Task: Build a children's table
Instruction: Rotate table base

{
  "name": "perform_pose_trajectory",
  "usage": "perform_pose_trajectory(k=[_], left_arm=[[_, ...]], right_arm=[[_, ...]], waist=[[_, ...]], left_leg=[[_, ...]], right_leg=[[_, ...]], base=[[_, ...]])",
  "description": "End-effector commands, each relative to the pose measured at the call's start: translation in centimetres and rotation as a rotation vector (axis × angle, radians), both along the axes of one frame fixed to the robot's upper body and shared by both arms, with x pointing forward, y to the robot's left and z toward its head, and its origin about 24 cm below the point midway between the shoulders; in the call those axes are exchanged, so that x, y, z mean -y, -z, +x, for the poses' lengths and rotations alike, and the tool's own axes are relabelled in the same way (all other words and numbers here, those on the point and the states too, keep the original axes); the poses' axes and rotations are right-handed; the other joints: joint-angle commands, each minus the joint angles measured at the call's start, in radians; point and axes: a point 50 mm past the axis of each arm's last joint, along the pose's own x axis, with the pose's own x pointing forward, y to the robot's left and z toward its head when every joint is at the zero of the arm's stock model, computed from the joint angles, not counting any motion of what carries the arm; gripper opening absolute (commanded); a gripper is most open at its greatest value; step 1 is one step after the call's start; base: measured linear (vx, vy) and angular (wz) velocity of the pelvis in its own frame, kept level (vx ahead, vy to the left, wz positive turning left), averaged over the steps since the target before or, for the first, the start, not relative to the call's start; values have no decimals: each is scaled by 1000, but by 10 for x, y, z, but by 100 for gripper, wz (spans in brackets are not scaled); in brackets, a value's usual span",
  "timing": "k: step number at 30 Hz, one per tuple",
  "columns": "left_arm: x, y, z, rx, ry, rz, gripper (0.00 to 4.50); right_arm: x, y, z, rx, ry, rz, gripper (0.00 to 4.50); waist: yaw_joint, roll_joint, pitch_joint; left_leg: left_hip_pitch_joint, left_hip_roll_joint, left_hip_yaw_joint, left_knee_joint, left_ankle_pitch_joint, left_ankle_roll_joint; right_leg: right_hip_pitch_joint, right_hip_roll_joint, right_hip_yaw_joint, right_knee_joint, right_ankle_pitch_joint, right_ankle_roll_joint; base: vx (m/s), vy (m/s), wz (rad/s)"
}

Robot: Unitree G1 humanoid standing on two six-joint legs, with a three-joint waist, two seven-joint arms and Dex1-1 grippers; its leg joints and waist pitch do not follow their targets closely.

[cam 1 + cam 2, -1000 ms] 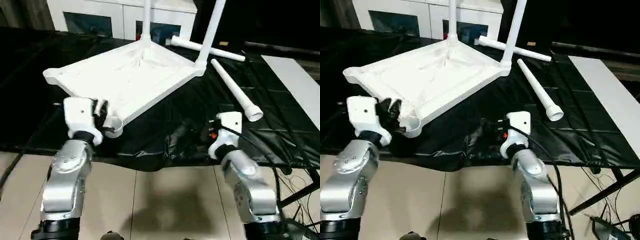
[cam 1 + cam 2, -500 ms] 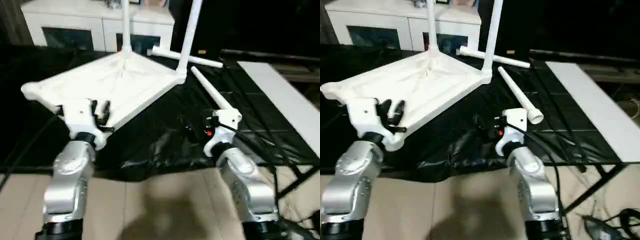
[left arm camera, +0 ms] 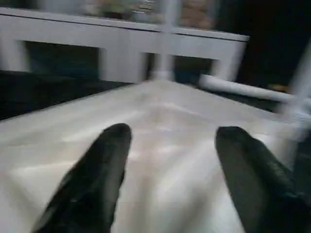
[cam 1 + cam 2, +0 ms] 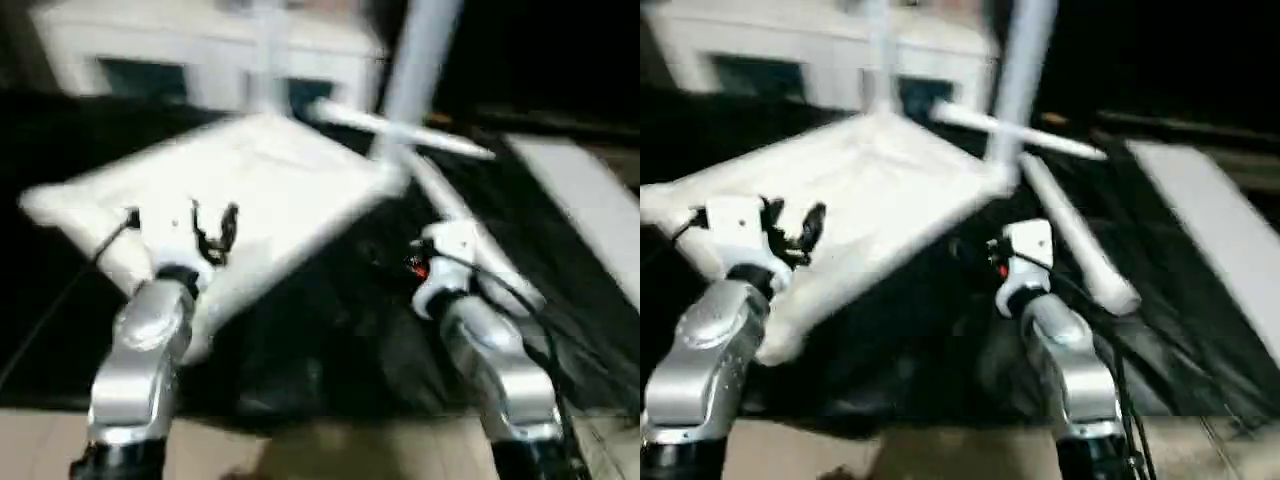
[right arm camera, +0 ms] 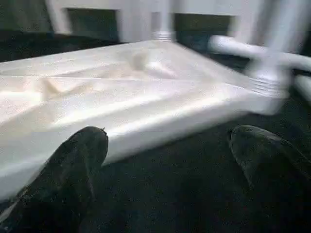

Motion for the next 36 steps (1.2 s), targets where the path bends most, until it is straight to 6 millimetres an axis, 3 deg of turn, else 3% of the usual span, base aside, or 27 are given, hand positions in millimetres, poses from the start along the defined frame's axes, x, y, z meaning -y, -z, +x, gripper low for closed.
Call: perform_pose_trajectory(k=[1,2,3,4,5,6,7,8,9,10,11,12,13,14,15,16,17,18,20,21,23,25,27,31,32,33,36], left_arm=[[1,-5,2,16,9,18,348],[1,-6,3,16,13,24,364],[2,-6,3,17,23,28,373],[2,-7,4,17,31,40,377],[3,-7,4,17,39,49,379],[4,-8,5,17,52,56,385],[4,-8,5,17,57,59,395],[5,-9,6,22,63,70,395],[9,-9,6,20,137,61,417],[12,-9,6,17,178,52,421],[15,-9,5,8,274,52,425],[16,-9,5,3,327,56,425],[16,-9,5,-1,339,58,434],[15,-8,4,-29,414,75,443],[15,-5,3,-80,481,98,443],[14,0,0,-140,556,130,443],[13,4,-3,-193,628,170,443],[11,10,-7,-276,704,202,443],[2,17,-9,-385,780,272,443],[-2,19,-6,-418,764,283,443],[-8,19,1,-446,725,303,443],[-10,14,6,-448,737,289,443],[-11,9,8,-448,767,275,443],[-13,4,8,-481,830,285,443],[-14,4,7,-495,849,297,443],[-13,5,7,-520,876,315,443],[-12,7,7,-540,898,315,443]], right_arm=[[-2,-2,0,9,-11,-2,450],[-1,-1,0,-5,0,31,450],[0,0,0,-16,13,47,450],[1,0,1,-18,22,47,450],[2,1,1,-16,29,45,450],[3,1,1,-11,38,39,450],[4,1,1,-9,41,37,450],[4,1,1,-6,53,38,450],[5,1,0,-2,62,45,450],[5,1,-1,0,64,49,450],[6,0,-3,7,58,57,450],[6,0,-4,11,53,62,450],[7,-1,-4,12,49,63,450],[7,-2,-5,26,24,59,450],[8,-3,-6,35,1,53,450],[9,-4,-6,40,-23,54,450],[10,-5,-7,45,-45,52,450],[11,-6,-7,51,-72,44,450],[15,-8,-7,55,-118,23,450],[16,-8,-7,56,-134,9,450],[19,-9,-6,51,-161,-7,450],[21,-9,-7,47,-206,-32,450],[23,-9,-8,46,-253,-58,450],[27,-11,-10,42,-333,-96,450],[28,-12,-10,43,-350,-103,450],[30,-12,-11,42,-373,-121,450],[30,-11,-12,37,-387,-132,450]], waist=[[-49,38,-78],[-54,25,-86],[-48,31,-78],[-47,16,-71],[-39,13,-53],[-35,9,-30],[-40,-19,-15],[-35,-31,-11],[-26,-71,-17],[-23,-71,-5],[18,-72,-29],[25,-71,-37],[30,-56,-49],[26,-53,-50],[20,-20,-64],[2,0,-77],[-1,5,-88],[-6,6,-85],[-1,3,-74],[-1,5,-59],[-5,9,-51],[-13,1,-36],[-9,-2,-36],[-9,-12,-34],[-8,-15,-36],[-6,-11,-38],[-3,-10,-44]], left_leg=[[185,63,-190,-104,-134,475],[202,123,-163,-78,-111,407],[181,108,-140,-83,-123,357],[165,102,-125,-99,-138,328],[129,85,-83,-137,-188,275],[97,89,-58,-185,-320,263],[89,77,-6,-210,-526,209],[84,73,22,-215,-619,165],[174,2,102,-90,-619,78],[189,-37,104,37,-453,67],[59,-38,36,64,-126,29],[44,-34,20,51,-69,5],[44,-28,8,26,33,-39],[48,-23,9,-2,100,-52],[59,7,19,-65,301,-77],[87,44,15,-56,472,-44],[105,55,9,-44,552,-47],[111,56,10,-41,570,-50],[84,43,26,-56,408,-85],[70,55,35,-85,105,-146],[76,61,41,-99,-62,-165],[81,66,50,-117,-229,-151],[87,68,58,-115,-251,-134],[75,69,65,-123,-209,-108],[74,70,66,-123,-203,-105],[76,72,67,-122,-195,-101],[79,74,74,-119,-161,-95]], right_leg=[[-156,46,40,153,-203,-37],[-226,1,92,185,-121,0],[-230,6,98,191,-74,25],[-234,8,103,198,-26,46],[-238,14,99,203,61,52],[-232,1,108,189,124,26],[-216,-20,125,109,152,-26],[-192,-33,139,70,91,-38],[-226,-101,217,-85,-286,-84],[-224,-163,270,-172,-609,-82],[-69,-199,346,-124,-685,-107],[-62,-186,341,-100,-531,-113],[-74,-142,336,-50,-67,-175],[-88,-115,314,-30,164,-193],[-121,-50,256,27,547,-178],[-161,-17,224,59,699,-149],[-175,-19,216,73,725,-148],[-190,-32,211,56,671,-146],[-174,-48,216,37,586,-155],[-162,-65,220,12,395,-172],[-162,-71,220,-4,261,-188],[-162,-81,225,-33,0,-201],[-167,-87,232,-47,-134,-189],[-168,-87,230,-52,-185,-166],[-167,-89,229,-52,-190,-163],[-172,-90,229,-52,-187,-163],[-175,-86,226,-44,-70,-189]], base=[[264,45,45],[250,-14,40],[250,-14,40],[189,37,25],[146,41,3],[146,41,3],[129,-10,4],[136,-102,24],[136,-102,24],[198,-141,30],[246,-88,10],[318,-113,22],[196,-50,10],[127,-26,30],[77,9,27],[77,9,27],[97,37,14],[75,27,5],[55,24,5],[0,0,0],[-31,-1,3],[-67,-5,5],[-69,-11,2],[-14,-2,0],[0,0,0],[0,0,0],[0,0,0]])
